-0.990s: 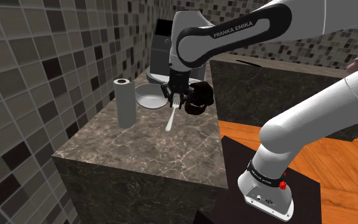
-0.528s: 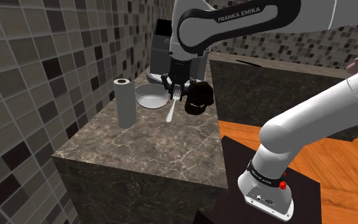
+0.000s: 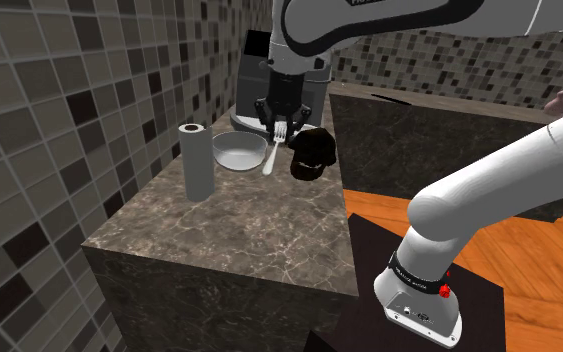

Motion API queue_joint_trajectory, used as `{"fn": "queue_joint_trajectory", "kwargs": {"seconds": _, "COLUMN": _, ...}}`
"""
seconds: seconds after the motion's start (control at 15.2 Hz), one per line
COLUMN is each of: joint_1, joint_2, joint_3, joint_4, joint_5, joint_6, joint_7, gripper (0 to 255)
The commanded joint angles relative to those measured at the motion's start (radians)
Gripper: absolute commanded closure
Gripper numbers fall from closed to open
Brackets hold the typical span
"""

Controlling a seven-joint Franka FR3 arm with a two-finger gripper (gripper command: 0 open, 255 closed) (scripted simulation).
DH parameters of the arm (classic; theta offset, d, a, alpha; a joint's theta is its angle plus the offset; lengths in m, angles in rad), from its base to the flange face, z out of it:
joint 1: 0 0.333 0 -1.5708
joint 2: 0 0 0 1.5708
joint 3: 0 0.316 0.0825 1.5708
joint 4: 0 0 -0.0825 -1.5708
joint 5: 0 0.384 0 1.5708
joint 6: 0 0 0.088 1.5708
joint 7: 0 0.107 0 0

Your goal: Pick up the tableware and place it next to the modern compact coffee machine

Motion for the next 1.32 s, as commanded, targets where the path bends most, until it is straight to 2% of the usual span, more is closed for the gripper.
{"fn": "queue_joint_trajectory", "kwargs": {"seconds": 0.0, "joint_1": -0.001, "joint_2": -0.002, "joint_3": -0.004, "joint_4": 0.024, "joint_5": -0.002, "joint_6": -0.027, "joint_7": 0.000, "gripper": 255}}
{"fn": "queue_joint_trajectory", "kwargs": {"seconds": 1.25, "joint_1": -0.021, "joint_2": 0.036, "joint_3": -0.034, "joint_4": 0.307, "joint_5": -0.035, "joint_6": -0.274, "joint_7": 0.007, "gripper": 255}}
